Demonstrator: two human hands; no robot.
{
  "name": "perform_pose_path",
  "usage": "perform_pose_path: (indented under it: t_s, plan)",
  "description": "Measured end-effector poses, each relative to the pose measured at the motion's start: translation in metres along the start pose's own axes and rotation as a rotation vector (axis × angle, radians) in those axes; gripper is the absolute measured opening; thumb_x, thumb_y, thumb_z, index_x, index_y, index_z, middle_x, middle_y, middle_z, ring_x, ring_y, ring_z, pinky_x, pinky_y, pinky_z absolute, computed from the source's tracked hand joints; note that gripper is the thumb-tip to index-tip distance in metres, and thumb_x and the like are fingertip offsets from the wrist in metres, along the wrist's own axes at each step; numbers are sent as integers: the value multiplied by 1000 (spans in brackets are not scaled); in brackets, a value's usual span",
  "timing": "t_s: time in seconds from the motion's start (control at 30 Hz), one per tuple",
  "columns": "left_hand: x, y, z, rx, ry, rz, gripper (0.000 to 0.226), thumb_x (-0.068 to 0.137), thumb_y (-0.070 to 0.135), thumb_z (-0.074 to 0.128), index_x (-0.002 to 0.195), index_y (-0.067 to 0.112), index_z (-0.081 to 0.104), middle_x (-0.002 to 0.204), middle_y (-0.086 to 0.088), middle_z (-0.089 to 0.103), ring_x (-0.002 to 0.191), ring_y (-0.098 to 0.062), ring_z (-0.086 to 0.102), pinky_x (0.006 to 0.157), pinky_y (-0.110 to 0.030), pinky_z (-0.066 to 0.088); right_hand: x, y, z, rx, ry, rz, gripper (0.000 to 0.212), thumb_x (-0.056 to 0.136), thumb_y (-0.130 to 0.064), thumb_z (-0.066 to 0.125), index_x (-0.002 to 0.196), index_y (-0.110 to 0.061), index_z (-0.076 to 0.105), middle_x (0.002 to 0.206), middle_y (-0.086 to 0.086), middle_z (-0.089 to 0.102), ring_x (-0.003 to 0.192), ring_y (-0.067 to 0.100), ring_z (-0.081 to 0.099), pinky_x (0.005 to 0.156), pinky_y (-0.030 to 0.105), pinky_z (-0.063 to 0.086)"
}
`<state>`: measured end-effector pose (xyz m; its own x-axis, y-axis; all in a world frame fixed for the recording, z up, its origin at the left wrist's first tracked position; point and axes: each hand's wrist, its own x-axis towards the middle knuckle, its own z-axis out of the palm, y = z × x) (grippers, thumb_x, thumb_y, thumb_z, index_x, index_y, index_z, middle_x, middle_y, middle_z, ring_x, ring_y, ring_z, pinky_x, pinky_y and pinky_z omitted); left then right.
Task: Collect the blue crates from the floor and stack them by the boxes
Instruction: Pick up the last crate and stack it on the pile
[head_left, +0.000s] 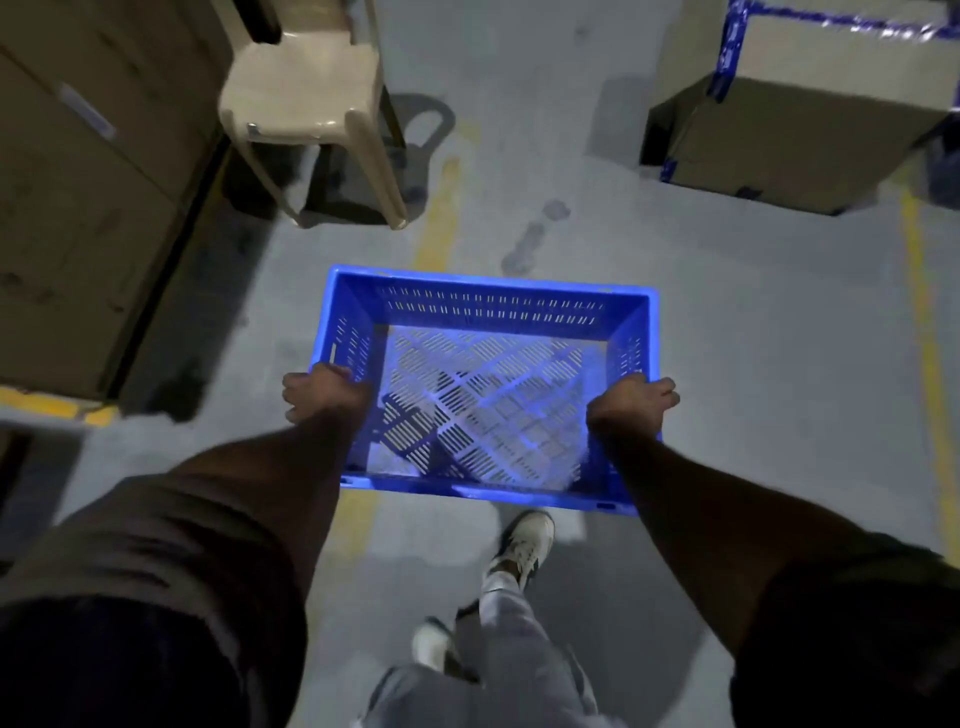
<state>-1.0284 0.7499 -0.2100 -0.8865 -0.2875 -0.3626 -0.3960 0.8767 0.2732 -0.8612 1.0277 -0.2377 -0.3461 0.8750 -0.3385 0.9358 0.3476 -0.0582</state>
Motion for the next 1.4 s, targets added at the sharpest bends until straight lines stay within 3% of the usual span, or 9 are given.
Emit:
perform_pose_path:
  t_s: [0.2, 0.27, 0.33, 0.5, 0.9, 1.03, 1.2, 1.4]
  plan:
    - [-50, -60, -63, -84, 81, -82, 28, 77, 34, 66, 103, 25, 61, 123, -13, 42, 113, -36, 48, 100, -46, 44, -71, -12, -36, 124, 95, 30, 25, 90, -7, 51, 113, -1, 58, 124, 20, 43, 119, 37, 40, 75, 41, 51]
    - [-61, -73, -77, -122, 79, -124, 26, 74, 32, 66, 100, 27, 62, 123, -12, 42, 113, -35, 48, 101, -45, 43, -85, -10, -44, 114, 80, 45, 25, 93, -5, 45, 114, -1, 59, 126, 20, 42, 122, 37, 39, 76, 43, 51]
    - [-89, -118, -113, -198, 113, -175, 27, 74, 30, 68, 100, 26, 62, 123, -13, 43, 113, -35, 48, 101, -43, 42, -132, -7, -55, 117, 107, -54, 28, 94, -2, 42, 117, 3, 58, 128, 22, 41, 123, 38, 37, 80, 45, 50]
    - [-142, -187, -154, -275, 188, -214, 30, 73, 34, 70, 101, 24, 62, 123, -14, 45, 113, -37, 49, 102, -42, 36, -205, -2, -70, 41, 59, -133, 29, 89, -13, 59, 117, -5, 61, 127, 19, 42, 121, 35, 40, 87, 38, 48]
    - [-213, -338, -224, -425, 333, -589, 32, 73, 43, 72, 99, 27, 62, 130, -19, 43, 123, -39, 41, 108, -46, 26, -336, -64, -79, -46, -7, -573, 34, 86, -15, 59, 118, -4, 61, 129, 22, 42, 120, 36, 40, 88, 38, 47]
    - [-233, -373, -234, -477, 397, -734, 25, 74, 30, 69, 97, 27, 61, 131, -18, 41, 122, -38, 43, 107, -46, 27, -365, -87, -74, -86, -53, -717, 35, 85, -16, 60, 118, -3, 59, 128, 22, 42, 118, 36, 40, 90, 39, 47]
    - [-255, -410, -246, -544, 436, -846, 28, 76, 32, 69, 103, 29, 61, 133, -18, 40, 123, -39, 42, 108, -47, 27, -403, -122, -66, -192, -51, -919, 36, 83, -21, 60, 117, -8, 61, 127, 20, 48, 118, 34, 42, 89, 34, 44]
    - [-288, -469, -245, -665, 526, -979, 22, 75, 33, 71, 91, 29, 56, 132, -20, 38, 123, -40, 39, 110, -49, 32, -471, -154, -60, -196, -70, -1104, 35, 85, -17, 59, 118, -3, 60, 130, 23, 42, 119, 36, 40, 89, 37, 46]
